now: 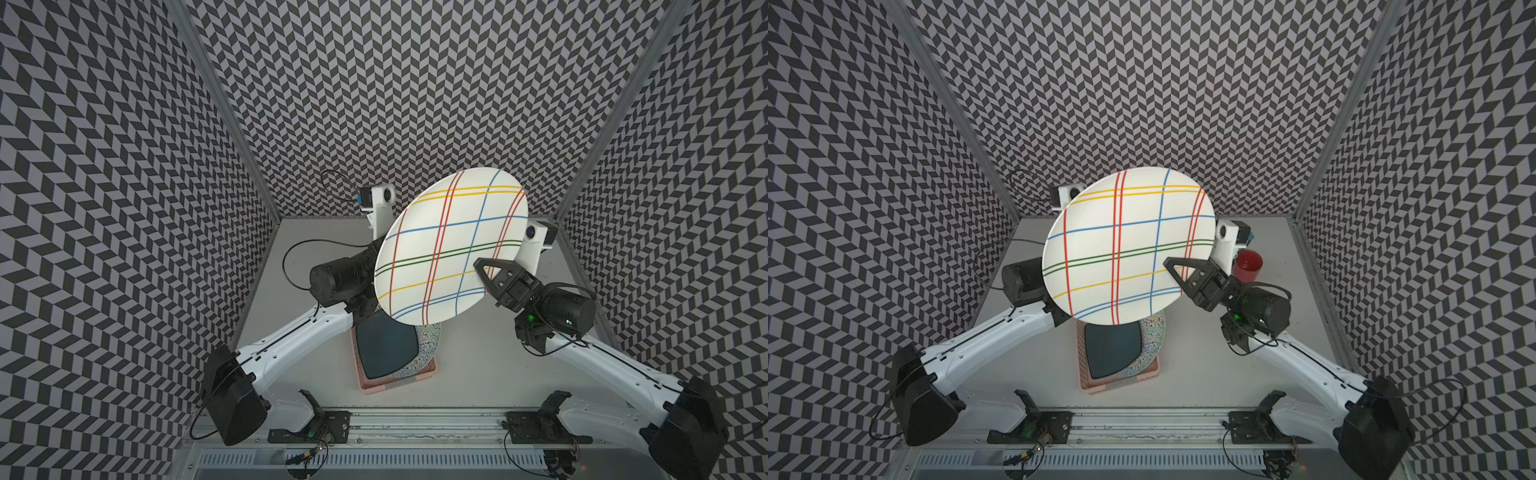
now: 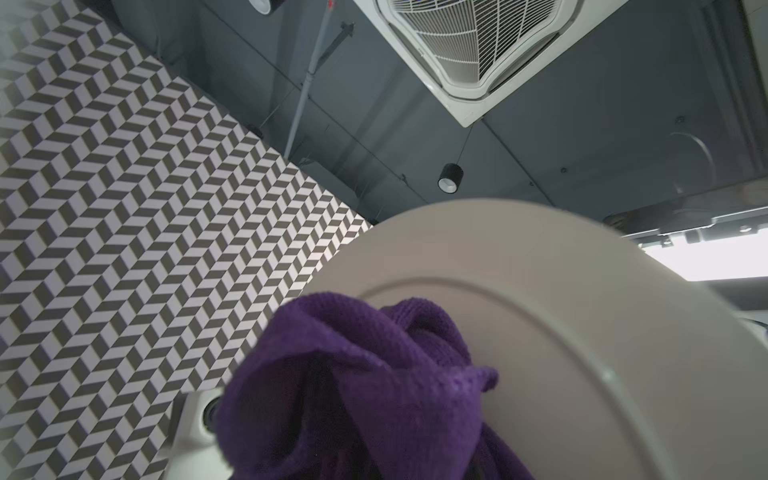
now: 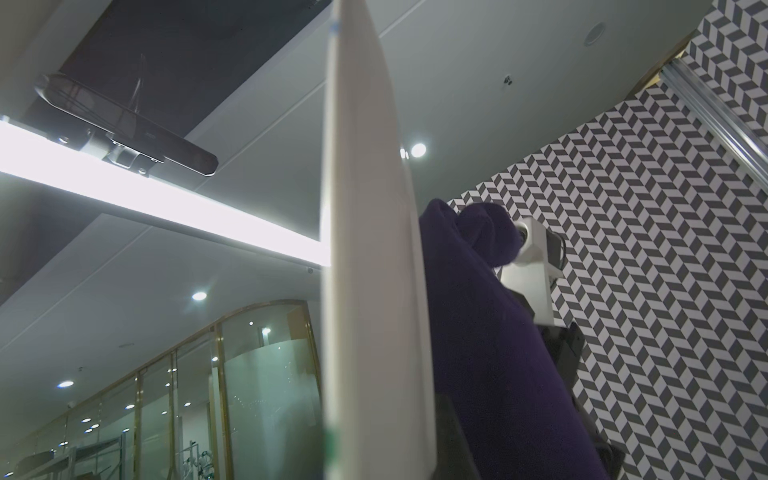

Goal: Wipe the wet plate dry
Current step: Wipe the plate with towel.

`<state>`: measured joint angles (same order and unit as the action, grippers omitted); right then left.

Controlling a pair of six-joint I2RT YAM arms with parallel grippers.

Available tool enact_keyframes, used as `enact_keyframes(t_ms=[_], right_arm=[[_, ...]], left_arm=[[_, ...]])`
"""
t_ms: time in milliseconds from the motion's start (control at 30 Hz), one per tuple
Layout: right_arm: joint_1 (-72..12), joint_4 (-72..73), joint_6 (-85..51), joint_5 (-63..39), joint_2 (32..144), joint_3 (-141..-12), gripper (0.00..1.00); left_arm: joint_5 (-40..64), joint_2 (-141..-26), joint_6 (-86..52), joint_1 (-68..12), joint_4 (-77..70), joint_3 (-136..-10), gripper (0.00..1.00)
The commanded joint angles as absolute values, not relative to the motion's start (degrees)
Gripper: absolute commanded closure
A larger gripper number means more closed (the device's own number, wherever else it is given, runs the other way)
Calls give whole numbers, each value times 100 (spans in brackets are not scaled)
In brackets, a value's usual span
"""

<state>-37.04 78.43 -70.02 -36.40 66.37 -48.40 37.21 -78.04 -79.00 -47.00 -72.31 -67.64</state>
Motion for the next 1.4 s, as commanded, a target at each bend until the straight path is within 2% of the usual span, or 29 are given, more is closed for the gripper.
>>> enact_keyframes(t_ms=[0, 167, 267, 367, 467, 700, 867, 1067, 1133, 1233, 1367], right_arm=[[-3259, 7258, -7080, -3077, 6740, -5153, 100], [-2409, 6612, -7194, -2849, 6436, -5373, 100], [-2053, 5488, -6812, -2570, 6168, -5361, 100], [-2022, 4028, -5938, -1972, 5799, -5411, 100], [-2032, 3650, -5552, -1695, 5603, -5230, 100], [-2239, 3554, -5214, -2139, 5573, -5022, 100], [-2755, 4004, -5268, -2162, 5600, -4853, 100], [-3475, 4183, -5205, -1943, 5723, -4929, 100], [-3485, 4256, -5274, -1898, 5657, -4827, 100], [-3485, 4181, -5226, -1931, 5428, -4583, 100], [-3674, 4338, -4971, -2726, 5254, -4261, 100]], left_arm=[[4098, -7575, -7354, -4985, -7184, -6440, 100], [3867, -6812, -6696, -4948, -6692, -5435, 100], [3439, -6170, -5154, -4933, -4830, -5368, 100], [2075, -5743, -3200, -5086, -2302, -5709, 100], [665, -5716, -2246, -5182, -1314, -5779, 100], [-370, -6477, -1600, -5301, -1005, -6031, 100], [-1391, -7243, -1331, -5393, -1115, -6229, 100], [-1213, -7883, -1217, -5763, -1255, -6510, 100], [-1267, -7848, -1373, -5597, -1170, -6537, 100], [-1330, -7519, -1554, -4927, -970, -6559, 100], [-1305, -7281, -1215, -4319, -553, -6949, 100]])
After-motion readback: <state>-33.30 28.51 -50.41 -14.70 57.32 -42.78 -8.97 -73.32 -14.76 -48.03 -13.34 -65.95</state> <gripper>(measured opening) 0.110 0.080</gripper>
